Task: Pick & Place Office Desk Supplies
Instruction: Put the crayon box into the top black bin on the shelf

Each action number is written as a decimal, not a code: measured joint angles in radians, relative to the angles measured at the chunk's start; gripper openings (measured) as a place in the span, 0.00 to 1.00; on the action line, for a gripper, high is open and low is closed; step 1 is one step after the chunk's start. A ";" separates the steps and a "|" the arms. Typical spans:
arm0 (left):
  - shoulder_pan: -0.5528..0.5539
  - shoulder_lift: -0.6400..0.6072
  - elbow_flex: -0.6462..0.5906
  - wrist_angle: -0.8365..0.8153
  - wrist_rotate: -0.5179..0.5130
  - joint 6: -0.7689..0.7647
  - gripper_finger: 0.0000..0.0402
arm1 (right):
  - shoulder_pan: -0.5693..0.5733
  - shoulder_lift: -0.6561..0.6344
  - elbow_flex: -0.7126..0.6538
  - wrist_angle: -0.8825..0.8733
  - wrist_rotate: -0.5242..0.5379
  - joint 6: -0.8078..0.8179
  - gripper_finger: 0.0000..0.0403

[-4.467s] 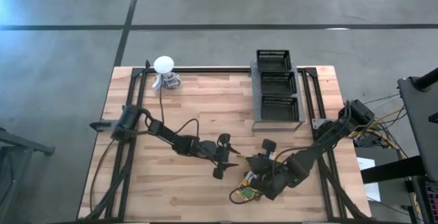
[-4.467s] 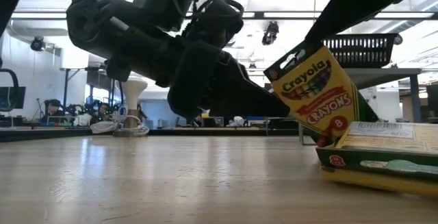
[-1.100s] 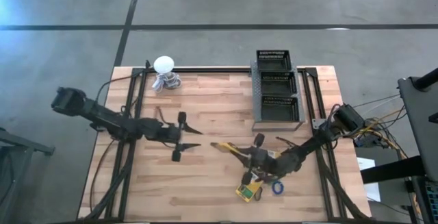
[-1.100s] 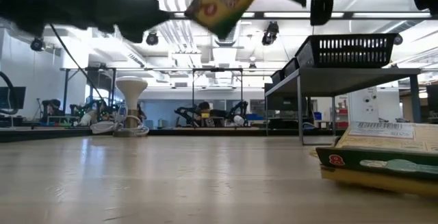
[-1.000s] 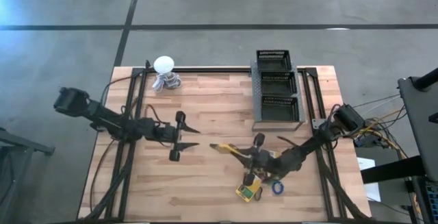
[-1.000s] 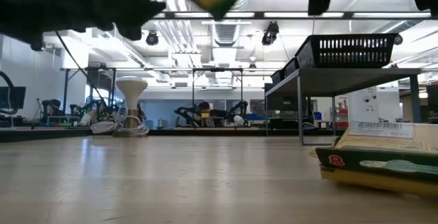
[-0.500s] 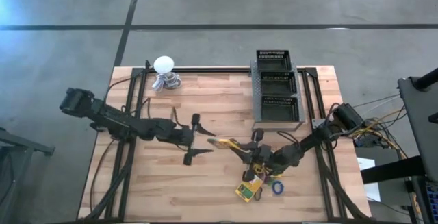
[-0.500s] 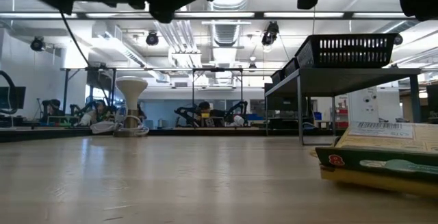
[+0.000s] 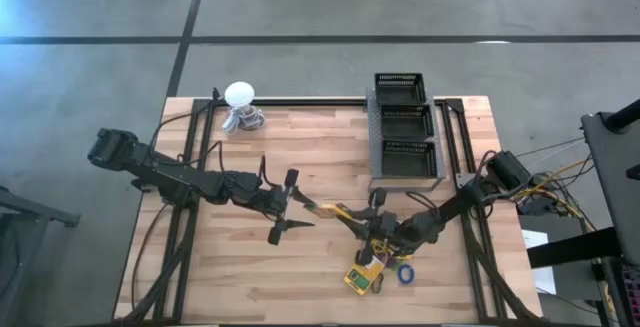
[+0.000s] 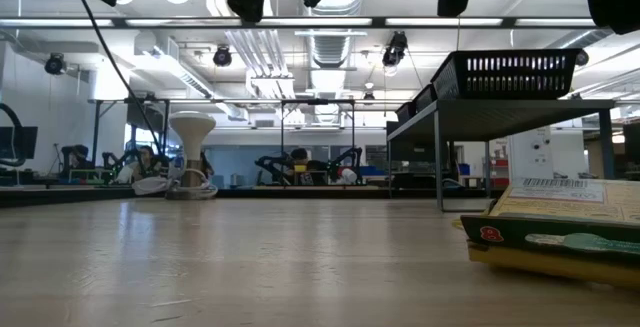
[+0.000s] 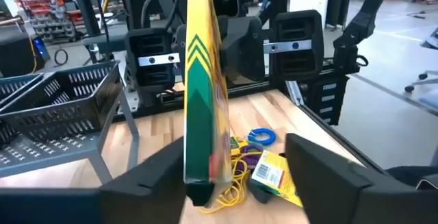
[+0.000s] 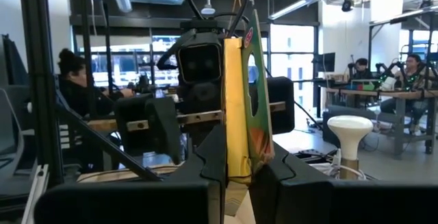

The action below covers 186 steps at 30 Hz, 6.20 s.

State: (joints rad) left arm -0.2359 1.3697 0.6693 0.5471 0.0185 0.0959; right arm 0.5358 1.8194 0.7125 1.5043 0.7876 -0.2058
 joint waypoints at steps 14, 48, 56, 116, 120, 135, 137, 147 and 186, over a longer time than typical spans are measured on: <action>0.010 0.000 0.007 -0.038 -0.001 -0.073 0.06 | 0.001 0.000 0.000 -0.070 0.005 0.001 0.17; 0.291 -0.005 0.118 -0.557 0.378 -0.438 0.10 | -0.148 -0.262 0.617 -2.221 -0.261 0.562 0.67; 0.293 -0.005 0.118 -0.567 0.377 -0.407 0.10 | -0.426 -0.249 0.759 -2.212 -0.741 0.384 0.65; 0.306 0.061 0.203 -0.393 0.465 -0.185 0.36 | -0.342 -0.441 0.082 -1.226 -0.720 0.700 0.06; 0.306 0.017 0.269 -0.507 0.462 -0.134 0.48 | -0.336 -0.496 0.133 -1.356 -0.726 0.709 0.06; 0.200 -0.077 0.153 -0.533 0.149 -0.065 0.52 | -0.577 -0.687 0.518 -2.087 -0.713 0.532 0.06; 0.187 -0.077 0.102 -0.473 0.134 -0.094 0.51 | -0.716 -0.709 0.555 -2.168 -0.723 0.519 0.06; 0.169 -0.077 -0.109 -0.136 0.108 -0.129 0.50 | -1.512 -0.580 0.663 -2.311 -1.298 0.425 0.06; 0.160 -0.077 -0.151 -0.072 0.104 -0.157 0.50 | -1.662 -0.159 0.812 -2.495 -1.314 0.348 0.09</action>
State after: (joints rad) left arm -0.0761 1.2930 0.5182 0.4747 0.1226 -0.0608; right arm -1.1262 1.6600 1.5244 -0.9902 -0.5265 0.1422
